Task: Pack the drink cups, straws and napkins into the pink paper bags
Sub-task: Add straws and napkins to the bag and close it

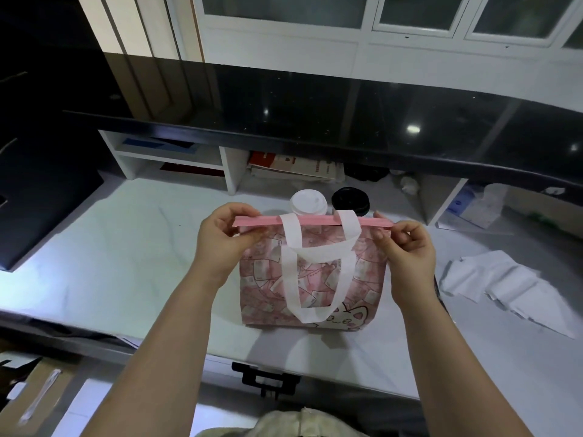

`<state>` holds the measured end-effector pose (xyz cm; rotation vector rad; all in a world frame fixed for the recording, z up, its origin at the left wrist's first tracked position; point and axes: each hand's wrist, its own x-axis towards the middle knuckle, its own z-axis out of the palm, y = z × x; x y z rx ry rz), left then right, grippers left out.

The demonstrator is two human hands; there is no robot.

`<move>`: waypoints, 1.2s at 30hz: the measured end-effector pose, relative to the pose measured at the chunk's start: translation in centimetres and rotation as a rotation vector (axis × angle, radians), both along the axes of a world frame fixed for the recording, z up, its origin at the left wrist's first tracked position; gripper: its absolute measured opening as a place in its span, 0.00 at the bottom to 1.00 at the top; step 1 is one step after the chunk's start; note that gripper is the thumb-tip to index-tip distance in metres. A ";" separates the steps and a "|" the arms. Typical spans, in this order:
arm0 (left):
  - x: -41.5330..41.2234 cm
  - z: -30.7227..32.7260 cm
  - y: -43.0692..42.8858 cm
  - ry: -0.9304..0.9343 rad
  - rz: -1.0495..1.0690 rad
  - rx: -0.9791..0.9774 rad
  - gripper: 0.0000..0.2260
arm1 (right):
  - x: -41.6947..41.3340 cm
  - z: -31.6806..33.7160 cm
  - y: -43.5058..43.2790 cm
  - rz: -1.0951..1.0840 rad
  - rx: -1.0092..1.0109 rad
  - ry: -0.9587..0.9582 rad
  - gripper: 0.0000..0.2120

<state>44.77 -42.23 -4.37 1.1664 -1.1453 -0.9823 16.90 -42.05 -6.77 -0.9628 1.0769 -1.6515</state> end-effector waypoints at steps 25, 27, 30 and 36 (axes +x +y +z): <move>-0.1 -0.1 -0.4 -0.001 0.030 -0.031 0.17 | 0.0 0.4 -2.5 -0.091 0.052 0.152 0.09; 0.2 -0.2 -0.5 -0.013 0.031 -0.026 0.17 | 0.4 0.4 -2.6 -0.145 0.038 0.151 0.12; 0.5 -0.3 -0.6 -0.031 0.044 -0.024 0.19 | 0.3 0.5 -2.8 -0.155 0.024 0.210 0.16; 0.6 -0.2 -0.8 -0.045 0.028 -0.029 0.22 | -1.2 1.5 -3.1 -0.034 -0.011 0.515 0.18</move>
